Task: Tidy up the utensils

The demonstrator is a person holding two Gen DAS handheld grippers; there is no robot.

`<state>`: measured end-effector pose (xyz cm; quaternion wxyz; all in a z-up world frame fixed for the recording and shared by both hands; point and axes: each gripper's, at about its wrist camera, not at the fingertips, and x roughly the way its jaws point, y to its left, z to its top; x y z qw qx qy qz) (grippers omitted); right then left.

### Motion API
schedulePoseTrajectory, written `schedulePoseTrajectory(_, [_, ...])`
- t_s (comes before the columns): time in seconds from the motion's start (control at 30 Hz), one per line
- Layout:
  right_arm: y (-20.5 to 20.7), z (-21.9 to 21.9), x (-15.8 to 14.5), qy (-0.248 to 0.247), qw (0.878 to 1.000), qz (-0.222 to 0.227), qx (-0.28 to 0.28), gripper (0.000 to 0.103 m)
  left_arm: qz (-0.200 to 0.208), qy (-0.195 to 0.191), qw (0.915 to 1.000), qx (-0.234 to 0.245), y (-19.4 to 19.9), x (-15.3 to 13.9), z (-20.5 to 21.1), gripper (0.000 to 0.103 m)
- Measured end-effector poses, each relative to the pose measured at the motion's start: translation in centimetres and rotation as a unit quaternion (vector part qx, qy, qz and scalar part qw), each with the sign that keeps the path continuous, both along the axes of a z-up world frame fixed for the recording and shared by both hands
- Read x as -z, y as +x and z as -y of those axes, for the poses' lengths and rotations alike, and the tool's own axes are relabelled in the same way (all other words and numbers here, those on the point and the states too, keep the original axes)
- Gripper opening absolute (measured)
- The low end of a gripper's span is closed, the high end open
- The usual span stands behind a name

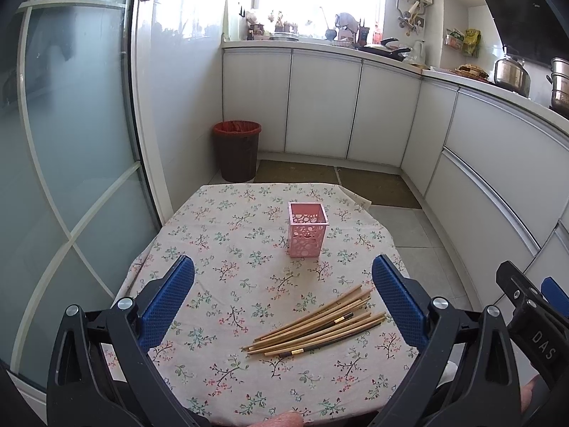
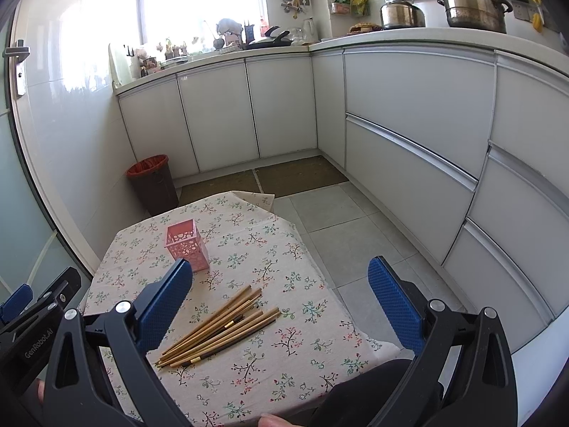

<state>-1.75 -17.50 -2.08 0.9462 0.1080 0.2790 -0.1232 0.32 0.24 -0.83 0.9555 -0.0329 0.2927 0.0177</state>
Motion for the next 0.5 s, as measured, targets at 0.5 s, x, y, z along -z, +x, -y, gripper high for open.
schedulePoseTrajectory(0.5, [0.08,0.11,-0.04,0.001,1.000,-0.003,-0.002,0.096,-0.003,0.000,1.0000,0.000,0.00,0.06,0.00,0.096])
